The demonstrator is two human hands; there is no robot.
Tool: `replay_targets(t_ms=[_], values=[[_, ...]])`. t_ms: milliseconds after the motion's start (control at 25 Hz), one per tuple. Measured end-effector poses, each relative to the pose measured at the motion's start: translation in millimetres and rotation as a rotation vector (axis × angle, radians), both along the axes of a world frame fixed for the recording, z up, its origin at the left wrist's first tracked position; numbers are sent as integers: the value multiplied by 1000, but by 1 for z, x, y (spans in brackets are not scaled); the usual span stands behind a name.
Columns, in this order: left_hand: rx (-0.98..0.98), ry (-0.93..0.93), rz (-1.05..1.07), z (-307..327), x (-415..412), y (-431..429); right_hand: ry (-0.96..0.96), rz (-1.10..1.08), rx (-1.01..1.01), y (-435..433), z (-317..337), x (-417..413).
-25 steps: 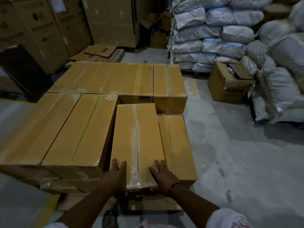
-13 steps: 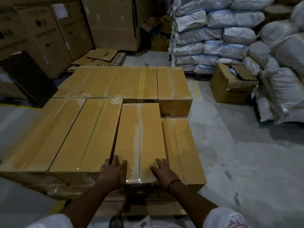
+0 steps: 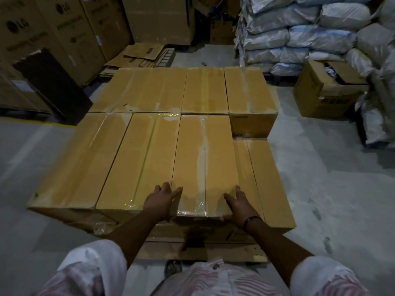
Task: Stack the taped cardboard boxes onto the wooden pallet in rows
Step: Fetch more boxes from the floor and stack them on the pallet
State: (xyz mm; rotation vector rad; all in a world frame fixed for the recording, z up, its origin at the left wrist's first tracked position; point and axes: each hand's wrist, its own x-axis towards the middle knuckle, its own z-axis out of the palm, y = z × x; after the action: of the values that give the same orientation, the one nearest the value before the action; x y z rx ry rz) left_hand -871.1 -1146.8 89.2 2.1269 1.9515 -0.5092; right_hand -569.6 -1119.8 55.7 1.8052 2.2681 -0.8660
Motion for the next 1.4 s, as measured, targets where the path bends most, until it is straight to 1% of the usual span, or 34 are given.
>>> replay_targets(t_ms=[320,560,720,800,1000,1200,1400], values=[[9,2,-16,-3,-7,11,-38,7,4,14,11,-6],[-23,-2,-9,-9,-5,12,-35,-6,16,11,4,-7],[-107,-56,21,-1,-5,27,142,-221,2,16,4,-10],[-132,-64,8,0,-6,36,171,-301,-30,24,6,-15],[-109,-80,4,-1,-6,43,142,-278,-102,32,4,-15],[-77,-121,10,7,-5,62,141,-325,-87,36,7,-20],[-98,-108,-116,7,11,101,120,-377,-92,46,8,-26]])
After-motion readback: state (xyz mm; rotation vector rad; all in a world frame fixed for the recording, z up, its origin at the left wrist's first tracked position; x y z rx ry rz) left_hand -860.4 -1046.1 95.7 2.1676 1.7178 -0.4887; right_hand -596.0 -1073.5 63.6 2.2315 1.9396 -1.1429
